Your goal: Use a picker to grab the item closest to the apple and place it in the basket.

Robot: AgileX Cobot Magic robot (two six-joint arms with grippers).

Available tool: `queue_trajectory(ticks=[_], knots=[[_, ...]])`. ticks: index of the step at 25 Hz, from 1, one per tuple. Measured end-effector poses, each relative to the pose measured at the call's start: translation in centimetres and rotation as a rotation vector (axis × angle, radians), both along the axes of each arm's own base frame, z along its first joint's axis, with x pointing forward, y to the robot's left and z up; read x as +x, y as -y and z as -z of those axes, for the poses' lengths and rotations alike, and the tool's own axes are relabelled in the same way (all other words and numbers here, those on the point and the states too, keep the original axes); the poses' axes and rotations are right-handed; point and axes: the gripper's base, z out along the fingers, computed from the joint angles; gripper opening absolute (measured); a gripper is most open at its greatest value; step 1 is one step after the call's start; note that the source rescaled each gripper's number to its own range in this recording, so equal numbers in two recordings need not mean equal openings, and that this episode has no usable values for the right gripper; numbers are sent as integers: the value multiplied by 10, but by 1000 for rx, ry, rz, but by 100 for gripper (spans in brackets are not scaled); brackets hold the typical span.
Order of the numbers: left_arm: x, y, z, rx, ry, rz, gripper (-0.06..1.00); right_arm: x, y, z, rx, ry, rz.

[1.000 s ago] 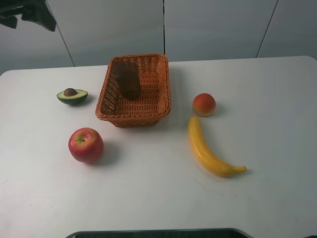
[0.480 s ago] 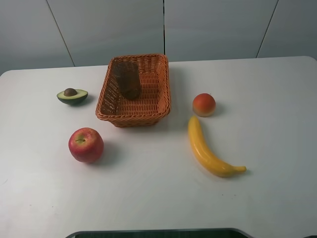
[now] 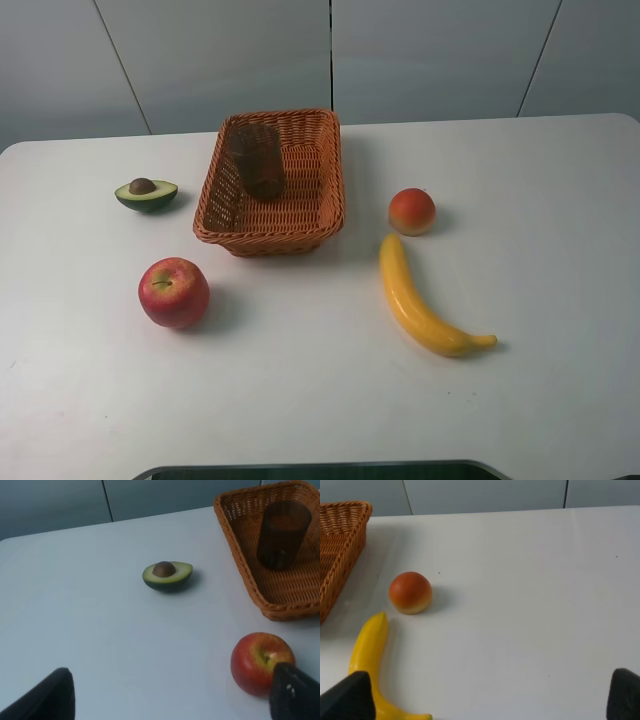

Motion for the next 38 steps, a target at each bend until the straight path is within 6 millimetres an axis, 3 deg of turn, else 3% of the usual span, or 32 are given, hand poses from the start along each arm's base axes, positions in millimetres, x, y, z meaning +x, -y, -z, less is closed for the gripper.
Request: queue_trajectory(ticks=[8,20,38], knots=[[-29,-3,26,-29,49,9,100,0,0,0,0,0,0],[-26,-4,39,-22,13,-18,100,0,0,0,0,0,0],[-25,-4,39,-23,15,-17,100,0,0,0,0,0,0]])
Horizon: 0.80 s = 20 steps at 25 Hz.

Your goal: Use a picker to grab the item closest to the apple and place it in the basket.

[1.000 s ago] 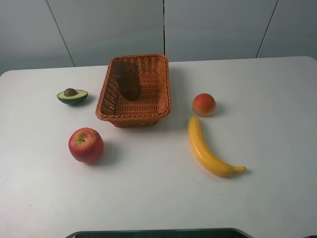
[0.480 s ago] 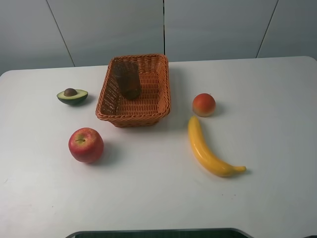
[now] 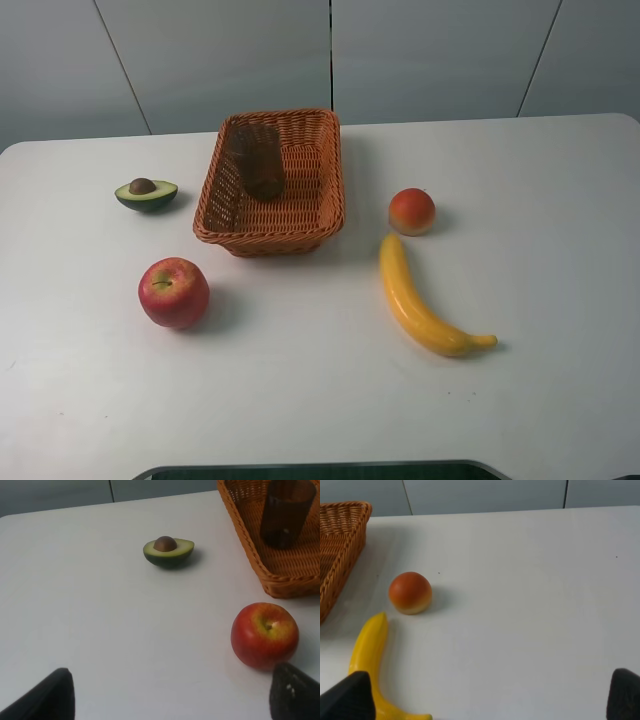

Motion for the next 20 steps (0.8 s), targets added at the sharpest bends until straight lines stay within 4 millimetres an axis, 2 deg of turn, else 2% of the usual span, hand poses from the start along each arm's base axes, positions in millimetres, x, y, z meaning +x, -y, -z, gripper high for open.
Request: queue_trajectory(ticks=[9,16,20], knots=[[0,0,0,0,0,-6,100,0,0,0,0,0,0],[-1,1,0,-2,2,-126,100,0,0,0,0,0,0],[-1,1,0,-2,2,-136,100,0,0,0,0,0,0]])
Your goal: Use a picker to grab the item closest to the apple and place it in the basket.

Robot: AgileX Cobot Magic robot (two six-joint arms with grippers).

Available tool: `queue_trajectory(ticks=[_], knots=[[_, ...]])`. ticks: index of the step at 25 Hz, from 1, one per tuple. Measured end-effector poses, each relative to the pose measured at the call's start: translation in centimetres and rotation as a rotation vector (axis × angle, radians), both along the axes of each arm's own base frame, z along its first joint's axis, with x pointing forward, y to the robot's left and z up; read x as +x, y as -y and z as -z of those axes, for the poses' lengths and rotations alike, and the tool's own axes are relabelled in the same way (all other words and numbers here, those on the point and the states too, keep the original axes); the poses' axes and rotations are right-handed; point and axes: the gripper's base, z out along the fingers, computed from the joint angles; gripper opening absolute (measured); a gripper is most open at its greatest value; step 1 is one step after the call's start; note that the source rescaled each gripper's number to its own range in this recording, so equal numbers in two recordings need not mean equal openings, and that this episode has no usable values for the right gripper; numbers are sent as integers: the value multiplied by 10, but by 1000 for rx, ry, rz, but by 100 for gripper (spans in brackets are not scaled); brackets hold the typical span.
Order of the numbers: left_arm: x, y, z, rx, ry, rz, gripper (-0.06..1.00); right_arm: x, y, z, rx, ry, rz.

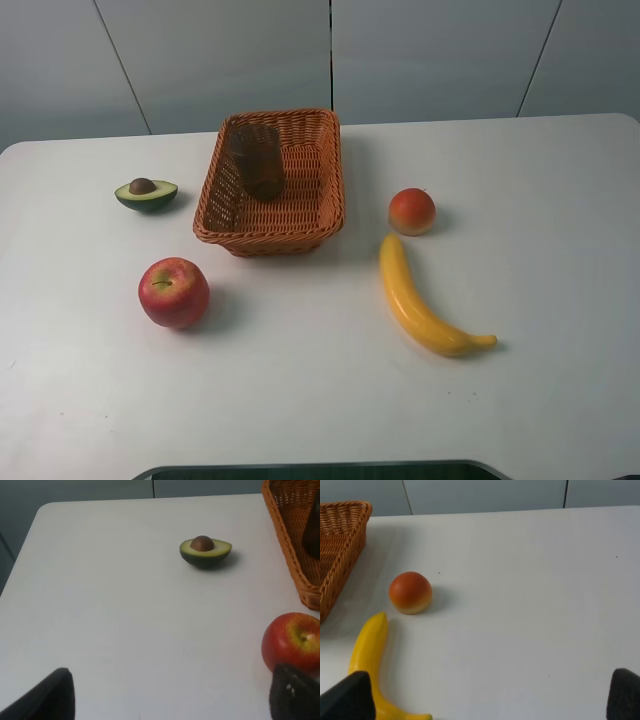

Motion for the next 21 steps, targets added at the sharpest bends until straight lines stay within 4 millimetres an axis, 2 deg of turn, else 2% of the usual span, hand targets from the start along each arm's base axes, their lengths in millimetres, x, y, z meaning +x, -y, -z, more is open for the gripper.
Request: queue_trajectory(ticks=[21], knots=[[0,0,0,0,0,0,100,0,0,0,0,0,0]])
